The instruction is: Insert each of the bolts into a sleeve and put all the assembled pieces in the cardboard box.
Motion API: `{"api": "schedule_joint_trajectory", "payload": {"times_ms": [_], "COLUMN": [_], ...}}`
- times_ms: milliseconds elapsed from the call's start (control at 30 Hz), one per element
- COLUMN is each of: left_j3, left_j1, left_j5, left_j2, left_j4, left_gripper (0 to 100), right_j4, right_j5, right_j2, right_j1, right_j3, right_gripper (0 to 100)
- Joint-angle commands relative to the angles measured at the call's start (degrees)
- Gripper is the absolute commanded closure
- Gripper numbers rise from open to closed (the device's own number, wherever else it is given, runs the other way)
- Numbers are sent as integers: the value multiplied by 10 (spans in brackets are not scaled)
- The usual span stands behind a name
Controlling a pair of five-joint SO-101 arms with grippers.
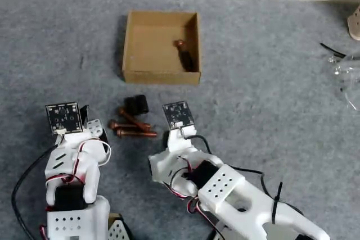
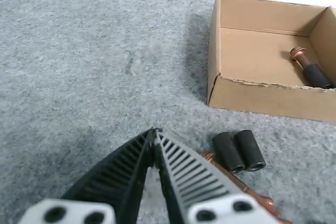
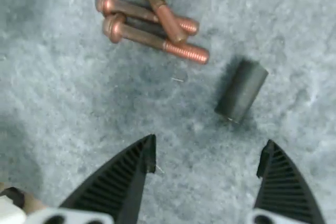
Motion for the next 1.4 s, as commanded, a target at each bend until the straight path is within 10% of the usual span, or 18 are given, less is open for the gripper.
{"api": "schedule_joint_trajectory", "payload": {"times_ms": [0,333,1367], "left_j3": [-5,0,-2], "left_j1": [0,0,0], "left_j5": [-3,-3,-3], "left_j2": [-5,-5,-5], "left_j4": [-12,-13,-13], "left_gripper": [992,992,992], "right_j4": [-14,46,-4], "right_j5": [-8,-8,-9], "right_j2": [7,262,346], "right_j1": [26,36,98], "right_j3": [-43,-204,-240], "right_gripper": [709,709,709]}}
